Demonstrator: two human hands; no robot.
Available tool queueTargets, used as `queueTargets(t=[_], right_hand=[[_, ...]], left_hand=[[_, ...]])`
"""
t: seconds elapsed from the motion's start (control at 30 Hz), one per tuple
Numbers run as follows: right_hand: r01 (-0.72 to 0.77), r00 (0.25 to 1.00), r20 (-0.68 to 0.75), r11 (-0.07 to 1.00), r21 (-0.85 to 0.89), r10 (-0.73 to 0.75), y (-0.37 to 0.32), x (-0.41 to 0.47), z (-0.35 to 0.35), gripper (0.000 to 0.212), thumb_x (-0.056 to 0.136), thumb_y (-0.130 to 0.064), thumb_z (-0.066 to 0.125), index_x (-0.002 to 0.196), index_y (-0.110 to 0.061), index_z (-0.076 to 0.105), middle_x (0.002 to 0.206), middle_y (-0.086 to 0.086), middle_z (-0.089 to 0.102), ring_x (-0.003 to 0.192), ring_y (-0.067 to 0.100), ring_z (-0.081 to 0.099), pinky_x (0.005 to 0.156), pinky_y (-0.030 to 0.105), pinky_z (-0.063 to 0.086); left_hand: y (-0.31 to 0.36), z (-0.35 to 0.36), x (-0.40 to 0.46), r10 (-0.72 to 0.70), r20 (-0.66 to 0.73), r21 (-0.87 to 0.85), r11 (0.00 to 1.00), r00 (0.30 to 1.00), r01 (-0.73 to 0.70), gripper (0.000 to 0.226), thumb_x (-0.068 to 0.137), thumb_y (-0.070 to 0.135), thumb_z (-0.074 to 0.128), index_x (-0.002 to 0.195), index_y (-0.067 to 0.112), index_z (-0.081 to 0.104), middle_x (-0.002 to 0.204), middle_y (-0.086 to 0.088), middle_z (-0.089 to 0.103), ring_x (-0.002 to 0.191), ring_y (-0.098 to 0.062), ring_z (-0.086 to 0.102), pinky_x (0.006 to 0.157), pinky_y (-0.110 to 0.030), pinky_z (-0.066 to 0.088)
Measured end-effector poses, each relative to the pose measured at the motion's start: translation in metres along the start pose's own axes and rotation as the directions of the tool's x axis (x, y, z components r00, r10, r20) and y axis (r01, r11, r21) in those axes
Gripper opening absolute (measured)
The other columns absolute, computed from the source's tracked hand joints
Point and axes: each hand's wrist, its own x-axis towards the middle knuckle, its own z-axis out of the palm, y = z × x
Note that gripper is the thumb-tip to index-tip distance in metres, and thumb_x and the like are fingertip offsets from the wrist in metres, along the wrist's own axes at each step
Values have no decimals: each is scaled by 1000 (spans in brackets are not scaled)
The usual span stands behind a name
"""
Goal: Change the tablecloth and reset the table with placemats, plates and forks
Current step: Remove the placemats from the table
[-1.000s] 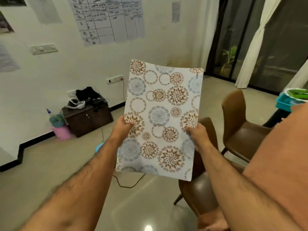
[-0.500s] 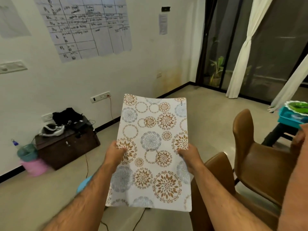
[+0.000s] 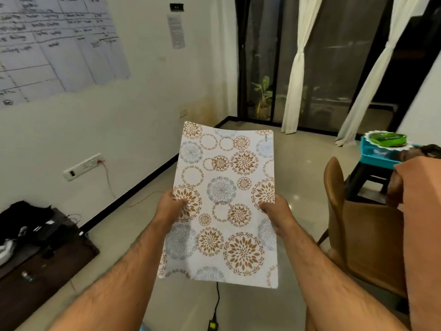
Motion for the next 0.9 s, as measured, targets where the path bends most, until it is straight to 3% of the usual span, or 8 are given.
queueTargets(t=[0.13,0.4,0.47,0.73,0.9], right_hand=[[11,996,-93,999,49,-7,-12,37,5,29,80,11,58,89,-15,67,108,19,71,104,38,66,93,57,51],[18,972,-236,998,65,-2,-26,133,-23,26,83,10,57,88,-13,69,106,20,71,104,40,66,95,60,49],[34,964,-266,997,67,-15,-36,167,-37,25,83,10,58,88,-12,68,107,21,70,105,41,65,96,60,49],[22,941,-338,996,91,10,-91,323,-121,29,87,11,55,86,-16,66,108,19,70,105,39,65,99,56,48],[-14,926,-376,998,68,39,-120,400,-175,24,86,4,57,96,-14,69,103,13,73,101,34,68,96,54,51]], left_hand=[[24,17,63,17,88,36,999,996,-20,40,94,9,61,131,10,47,102,-13,67,91,-31,68,79,-44,57],[67,93,177,30,254,60,997,967,-46,29,92,9,63,118,13,51,101,-12,68,87,-29,69,75,-41,58],[87,121,209,47,290,53,996,956,-65,28,92,9,63,117,15,51,101,-11,68,87,-27,69,72,-38,56],[166,271,338,103,377,60,989,921,-135,30,90,8,65,118,13,56,107,-8,69,94,-27,68,87,-48,56],[210,356,394,106,422,75,986,900,-151,26,90,8,66,114,15,55,107,-10,68,96,-29,67,89,-49,54]])
